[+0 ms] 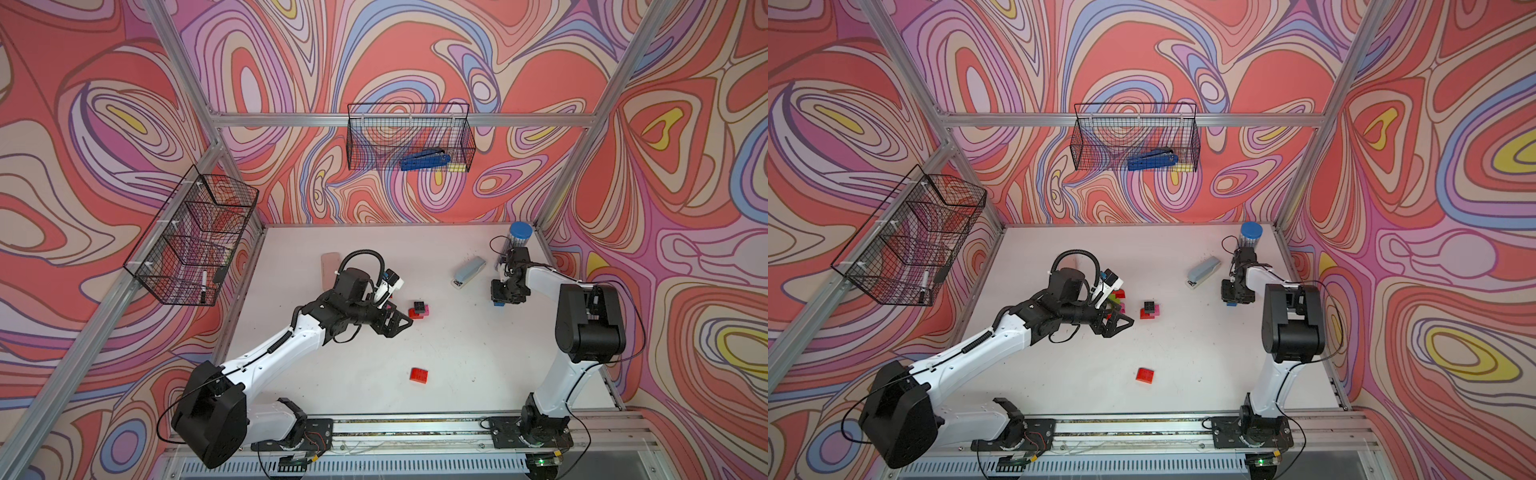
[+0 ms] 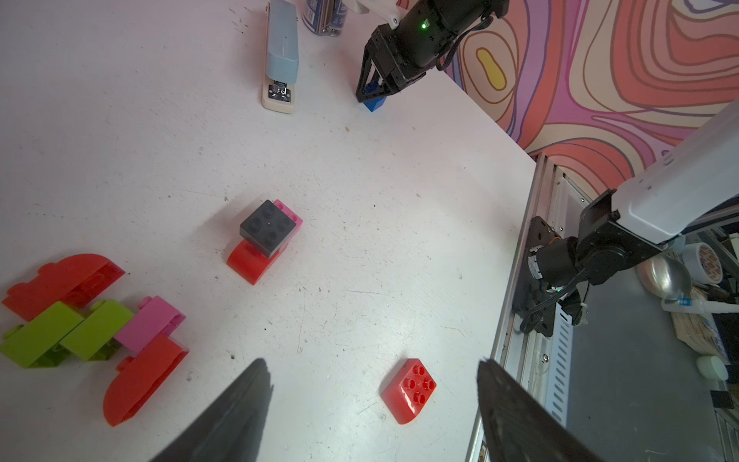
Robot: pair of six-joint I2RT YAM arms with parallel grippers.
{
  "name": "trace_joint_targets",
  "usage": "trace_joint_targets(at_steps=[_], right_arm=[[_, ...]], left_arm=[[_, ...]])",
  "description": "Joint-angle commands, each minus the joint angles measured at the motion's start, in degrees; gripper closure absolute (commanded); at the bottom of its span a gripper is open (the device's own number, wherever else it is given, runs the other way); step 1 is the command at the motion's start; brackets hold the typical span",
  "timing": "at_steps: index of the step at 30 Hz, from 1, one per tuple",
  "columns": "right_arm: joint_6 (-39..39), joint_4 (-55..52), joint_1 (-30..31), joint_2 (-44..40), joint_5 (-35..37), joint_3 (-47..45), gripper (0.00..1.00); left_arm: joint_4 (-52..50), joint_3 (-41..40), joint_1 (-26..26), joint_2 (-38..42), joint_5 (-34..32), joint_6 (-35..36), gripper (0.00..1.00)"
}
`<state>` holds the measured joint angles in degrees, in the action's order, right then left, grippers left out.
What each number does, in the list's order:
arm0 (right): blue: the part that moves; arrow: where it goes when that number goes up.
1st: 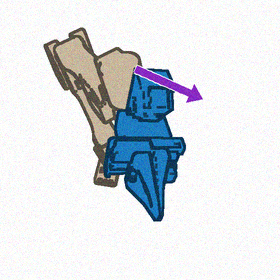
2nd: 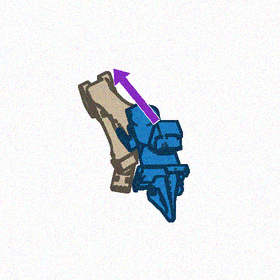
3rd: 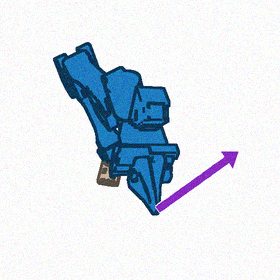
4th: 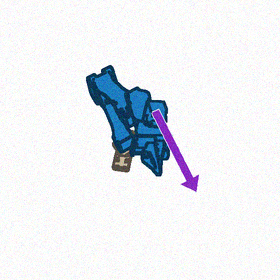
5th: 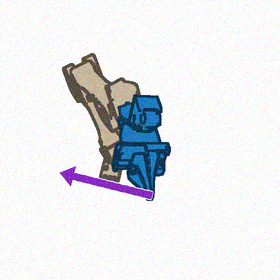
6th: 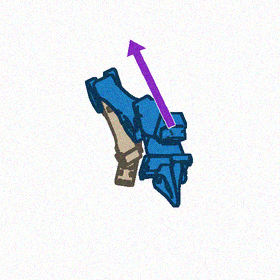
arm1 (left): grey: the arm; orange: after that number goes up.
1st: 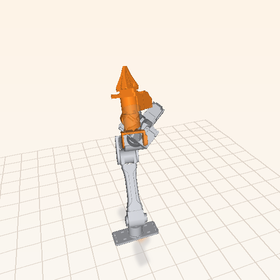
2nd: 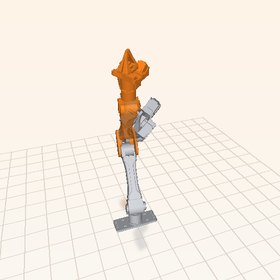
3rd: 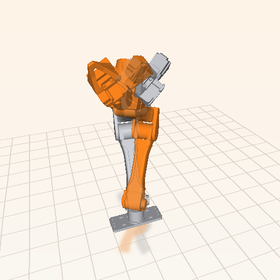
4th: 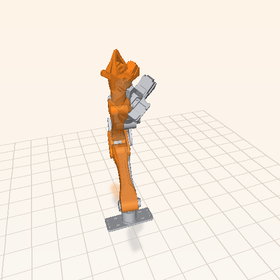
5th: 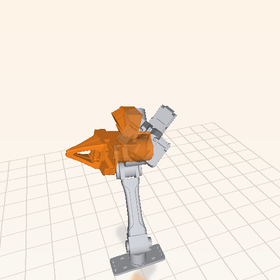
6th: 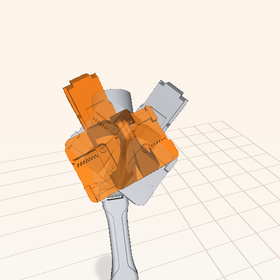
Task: Assemble the letter s with lego
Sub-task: Pick up the lego brick from the center of the board.
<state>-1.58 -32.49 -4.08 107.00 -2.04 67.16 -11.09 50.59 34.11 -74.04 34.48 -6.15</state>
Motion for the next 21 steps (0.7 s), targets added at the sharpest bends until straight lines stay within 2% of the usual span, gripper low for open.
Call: trace_joint_targets(at_steps=[1,7,11,16,21], right_arm=[[-0.92,-0.53,-0.14,0.94,-1.02,0.96,0.67],[-5.46,-3.01,0.54,-2.96,-1.86,-0.54,0.72],[-10.42,-4.80,5.22,-9.30,-0.48,-3.98,0.72],[-20.68,-5.07,15.19,-17.09,0.35,-9.37,0.73],[-32.38,-5.49,27.87,-19.48,3.00,-11.14,0.74]], left_arm=[[-0.27,-0.45,-0.36,-0.67,0.07,0.75,0.17],[-2.03,-0.49,-1.23,0.58,-0.11,1.15,0.17],[-3.53,-1.72,-2.50,2.76,-0.14,1.58,0.17],[-5.37,-3.64,-3.85,5.55,0.10,1.15,0.17],[-6.39,-5.26,-4.68,7.48,1.11,0.36,0.17]])
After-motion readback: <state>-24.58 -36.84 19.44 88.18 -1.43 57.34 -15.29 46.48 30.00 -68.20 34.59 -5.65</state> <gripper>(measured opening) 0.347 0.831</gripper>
